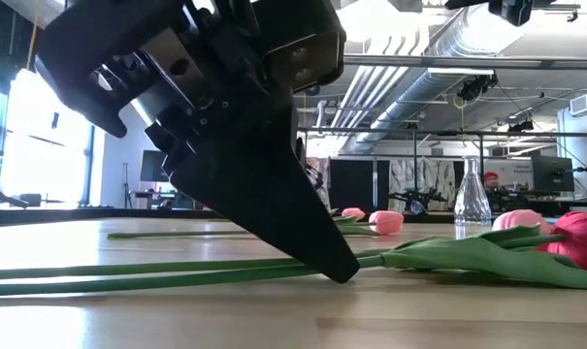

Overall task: Sort flowers into vase by color
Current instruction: Put the red flower into the blue vase

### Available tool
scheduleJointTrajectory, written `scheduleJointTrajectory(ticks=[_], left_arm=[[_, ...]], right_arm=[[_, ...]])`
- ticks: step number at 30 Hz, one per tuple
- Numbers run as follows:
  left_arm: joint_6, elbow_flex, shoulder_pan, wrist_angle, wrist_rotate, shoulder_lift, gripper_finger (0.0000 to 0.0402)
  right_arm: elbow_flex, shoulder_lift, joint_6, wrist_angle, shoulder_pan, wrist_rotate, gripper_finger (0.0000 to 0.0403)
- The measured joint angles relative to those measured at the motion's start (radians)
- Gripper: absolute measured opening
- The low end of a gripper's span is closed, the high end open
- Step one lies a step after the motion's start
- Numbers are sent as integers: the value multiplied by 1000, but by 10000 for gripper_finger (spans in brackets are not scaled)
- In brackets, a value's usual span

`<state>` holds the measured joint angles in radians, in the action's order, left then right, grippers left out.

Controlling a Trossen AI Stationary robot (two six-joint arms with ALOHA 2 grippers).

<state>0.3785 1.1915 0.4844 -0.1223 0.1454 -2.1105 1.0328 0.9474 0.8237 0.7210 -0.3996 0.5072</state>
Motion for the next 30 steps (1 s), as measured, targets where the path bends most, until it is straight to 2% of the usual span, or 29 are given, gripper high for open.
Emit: scheduleJointTrajectory(ticks=[11, 21, 30], left_arm=[[2, 0, 0, 3, 2, -2, 5], [81, -2, 4, -8, -16, 27, 1], [92, -2, 0, -7, 18, 81, 0]], right_arm=[[0, 0, 7, 4, 0, -11, 123], [0, 0, 7, 4, 0, -48, 123], [0, 0, 6, 3, 0, -48, 123]])
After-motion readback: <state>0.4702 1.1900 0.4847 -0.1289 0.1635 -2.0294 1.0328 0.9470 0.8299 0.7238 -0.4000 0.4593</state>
